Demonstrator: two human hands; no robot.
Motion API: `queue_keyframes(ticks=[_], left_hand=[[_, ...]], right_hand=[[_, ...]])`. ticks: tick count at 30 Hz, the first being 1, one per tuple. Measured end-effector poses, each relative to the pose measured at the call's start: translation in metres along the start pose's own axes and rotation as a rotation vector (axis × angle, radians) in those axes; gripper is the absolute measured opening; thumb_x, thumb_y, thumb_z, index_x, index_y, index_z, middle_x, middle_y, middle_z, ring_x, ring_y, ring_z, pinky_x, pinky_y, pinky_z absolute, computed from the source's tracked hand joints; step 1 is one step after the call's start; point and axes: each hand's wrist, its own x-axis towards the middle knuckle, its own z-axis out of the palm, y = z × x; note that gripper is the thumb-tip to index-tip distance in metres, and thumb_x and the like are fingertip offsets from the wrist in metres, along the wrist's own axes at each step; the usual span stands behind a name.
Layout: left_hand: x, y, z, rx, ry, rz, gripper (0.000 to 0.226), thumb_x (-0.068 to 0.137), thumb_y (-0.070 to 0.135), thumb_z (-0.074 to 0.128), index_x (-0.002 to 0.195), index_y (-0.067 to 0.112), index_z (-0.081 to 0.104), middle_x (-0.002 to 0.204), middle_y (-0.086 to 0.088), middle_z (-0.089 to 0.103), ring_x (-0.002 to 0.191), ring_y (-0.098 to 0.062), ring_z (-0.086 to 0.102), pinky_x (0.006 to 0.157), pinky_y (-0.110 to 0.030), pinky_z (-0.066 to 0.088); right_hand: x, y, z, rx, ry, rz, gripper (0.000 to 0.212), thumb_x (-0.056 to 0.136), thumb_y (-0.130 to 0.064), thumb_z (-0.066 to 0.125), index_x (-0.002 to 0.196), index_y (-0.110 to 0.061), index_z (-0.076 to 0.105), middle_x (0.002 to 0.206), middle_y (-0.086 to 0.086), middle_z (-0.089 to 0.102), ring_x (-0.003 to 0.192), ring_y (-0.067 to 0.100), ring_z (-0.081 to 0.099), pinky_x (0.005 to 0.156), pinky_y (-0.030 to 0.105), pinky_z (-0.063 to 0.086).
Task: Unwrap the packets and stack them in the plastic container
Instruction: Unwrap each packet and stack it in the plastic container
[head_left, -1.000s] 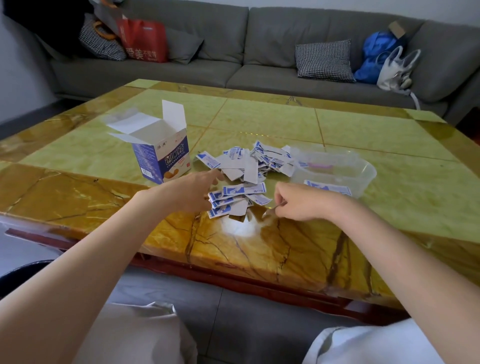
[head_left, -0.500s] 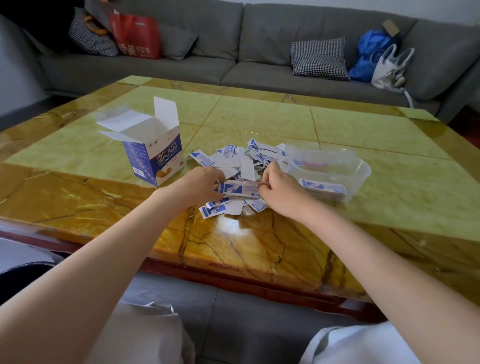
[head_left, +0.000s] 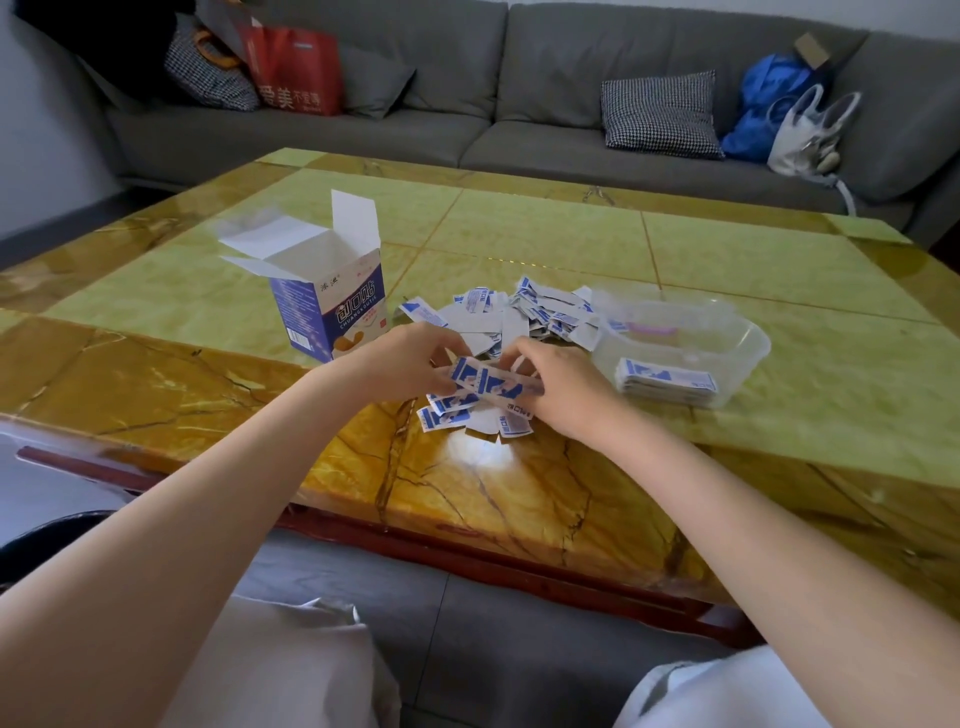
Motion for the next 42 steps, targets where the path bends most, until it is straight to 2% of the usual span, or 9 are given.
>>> queue_keyframes(ticks=[10, 14, 17, 24, 28, 32, 34, 38, 42], left_hand=[[-0.002, 0.002, -0.006, -0.048, 0.156, 0.004, 0.028, 0.085, 0.014, 0.062, 0.113, 0.015, 0.061, 0.094, 0.002, 0.062, 0.081, -0.010, 0.056, 0.067, -0.017, 0.043], [-0.004, 0.008, -0.006, -0.032, 0.155, 0.063, 0.011, 0.086, 0.019, 0.061, 0.095, 0.022, 0.067, 0.079, 0.004, 0.062, 0.072, -0.010, 0.054, 0.057, -0.015, 0.038], [-0.003, 0.022, -0.003, -0.094, 0.100, 0.150, 0.006, 0.086, 0.024, 0.062, 0.087, 0.027, 0.066, 0.075, 0.011, 0.063, 0.068, -0.005, 0.053, 0.058, -0.015, 0.039], [-0.007, 0.021, 0.005, 0.294, -0.042, -0.108, 0.044, 0.088, 0.037, 0.057, 0.121, 0.009, 0.055, 0.123, -0.005, 0.056, 0.109, -0.021, 0.055, 0.086, -0.028, 0.043], [-0.006, 0.023, 0.013, 0.273, -0.034, -0.133, 0.043, 0.084, 0.031, 0.064, 0.118, 0.009, 0.053, 0.119, -0.005, 0.056, 0.105, -0.021, 0.053, 0.083, -0.026, 0.040], [-0.007, 0.019, 0.007, 0.188, -0.034, -0.143, 0.032, 0.083, 0.027, 0.065, 0.109, 0.010, 0.058, 0.104, -0.004, 0.061, 0.083, -0.014, 0.051, 0.064, -0.019, 0.039], [-0.008, 0.016, 0.006, 0.179, -0.031, -0.139, 0.027, 0.084, 0.026, 0.064, 0.106, 0.011, 0.061, 0.092, 0.000, 0.058, 0.078, -0.013, 0.051, 0.053, -0.016, 0.034], [-0.009, 0.014, 0.012, 0.163, -0.007, -0.084, 0.028, 0.083, 0.025, 0.065, 0.105, 0.007, 0.060, 0.085, 0.002, 0.051, 0.077, -0.014, 0.049, 0.053, -0.017, 0.033], [-0.010, 0.014, 0.013, 0.128, 0.000, -0.062, 0.024, 0.082, 0.024, 0.066, 0.101, 0.009, 0.061, 0.081, 0.003, 0.052, 0.067, -0.011, 0.050, 0.050, -0.017, 0.032]], right_hand=[[-0.006, 0.005, -0.026, 0.026, 0.178, 0.030, 0.014, 0.089, -0.011, 0.055, 0.096, -0.009, 0.067, 0.096, 0.005, 0.066, 0.088, 0.022, 0.060, 0.066, 0.025, 0.040], [-0.011, 0.000, -0.027, 0.021, 0.122, -0.073, 0.013, 0.089, -0.016, 0.057, 0.097, -0.007, 0.062, 0.102, -0.001, 0.045, 0.096, 0.012, 0.042, 0.079, 0.022, 0.033], [-0.014, -0.003, -0.024, -0.027, 0.045, -0.133, 0.010, 0.086, -0.012, 0.061, 0.095, -0.009, 0.062, 0.102, 0.000, 0.055, 0.097, 0.013, 0.048, 0.083, 0.025, 0.038], [-0.025, 0.004, -0.028, -0.178, -0.058, -0.077, 0.026, 0.092, -0.005, 0.046, 0.114, -0.017, 0.041, 0.083, 0.000, 0.057, 0.064, 0.020, 0.055, 0.060, 0.033, 0.047], [-0.029, 0.006, -0.021, -0.288, -0.153, -0.063, 0.020, 0.094, -0.011, 0.046, 0.110, -0.016, 0.057, 0.106, 0.001, 0.062, 0.085, 0.015, 0.059, 0.071, 0.025, 0.049], [-0.023, 0.002, -0.024, 0.040, -0.011, 0.138, 0.014, 0.094, -0.013, 0.047, 0.097, -0.006, 0.059, 0.081, 0.000, 0.057, 0.060, 0.010, 0.049, 0.052, 0.016, 0.035], [-0.021, -0.003, -0.023, 0.237, -0.007, 0.257, 0.020, 0.093, -0.016, 0.050, 0.094, 0.001, 0.060, 0.084, 0.007, 0.058, 0.068, 0.018, 0.054, 0.055, 0.022, 0.037], [-0.017, -0.015, -0.004, 0.221, -0.117, 0.303, 0.023, 0.088, -0.026, 0.060, 0.084, -0.003, 0.065, 0.086, 0.011, 0.064, 0.079, 0.022, 0.057, 0.063, 0.030, 0.047], [-0.012, -0.022, 0.003, 0.262, -0.031, 0.255, 0.014, 0.085, -0.023, 0.064, 0.081, -0.010, 0.060, 0.073, -0.002, 0.054, 0.059, 0.008, 0.045, 0.050, 0.019, 0.035]])
